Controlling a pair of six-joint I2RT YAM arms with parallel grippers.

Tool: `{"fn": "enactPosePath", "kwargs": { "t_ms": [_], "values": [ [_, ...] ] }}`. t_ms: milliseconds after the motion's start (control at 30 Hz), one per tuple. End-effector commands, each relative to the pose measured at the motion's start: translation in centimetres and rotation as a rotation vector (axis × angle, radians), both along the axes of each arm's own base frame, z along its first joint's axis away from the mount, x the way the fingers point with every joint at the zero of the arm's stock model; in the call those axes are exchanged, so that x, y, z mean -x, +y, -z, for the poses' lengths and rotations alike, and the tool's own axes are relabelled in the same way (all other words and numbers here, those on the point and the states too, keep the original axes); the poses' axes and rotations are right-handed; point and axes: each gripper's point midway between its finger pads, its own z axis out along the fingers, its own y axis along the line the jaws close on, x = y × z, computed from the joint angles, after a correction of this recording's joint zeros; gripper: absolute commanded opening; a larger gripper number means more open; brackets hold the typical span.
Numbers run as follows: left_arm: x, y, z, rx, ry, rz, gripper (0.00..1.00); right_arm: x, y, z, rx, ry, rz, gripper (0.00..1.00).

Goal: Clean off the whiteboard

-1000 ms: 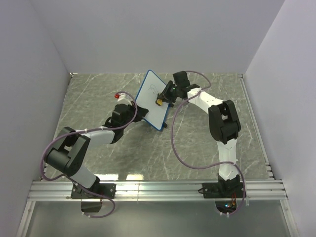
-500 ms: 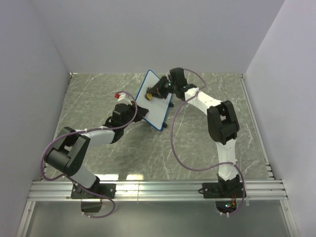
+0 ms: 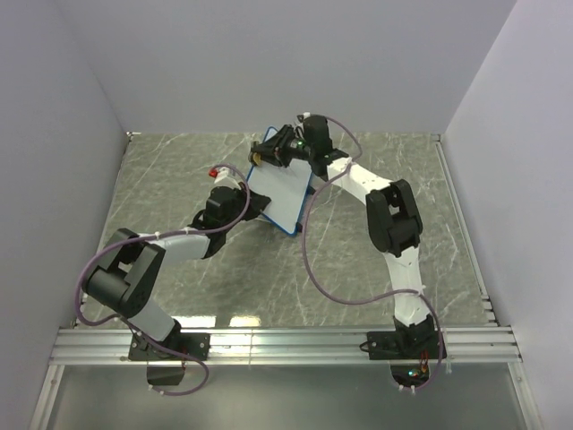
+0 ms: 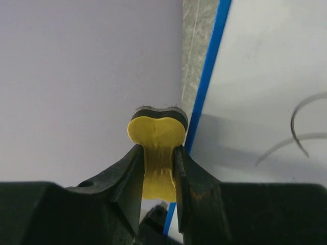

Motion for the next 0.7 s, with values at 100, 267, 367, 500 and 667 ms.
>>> {"fn": "enactPosePath", "kwargs": {
  "t_ms": [100, 267, 367, 500, 667],
  "values": [
    [15.5, 0.6, 13.8, -0.347, 0.506, 0.444, 0.00, 3.3, -5.2, 8.0, 0.141, 0.173, 0.046, 0.00],
    [15.4, 0.6, 13.9, -0.348, 0.506, 0.443, 0.00, 1.5, -7.8, 6.1, 0.190, 0.145, 0.080, 0.00],
    [15.4, 0.6, 13.7, -0.344, 0.502, 0.445, 0.00, 0.2, -7.1, 6.3, 0.246, 0.127, 0.062, 0.00],
    [15.4, 0.5, 13.8, -0.342, 0.503, 0.449, 0.00, -1.1, -5.3, 5.5, 0.220, 0.107, 0.066, 0.00],
    [15.5, 0.5, 14.0, -0.341, 0.508, 0.451, 0.00, -1.4, -2.4, 3.5, 0.145, 0.074, 0.027, 0.00]
  ]
}}
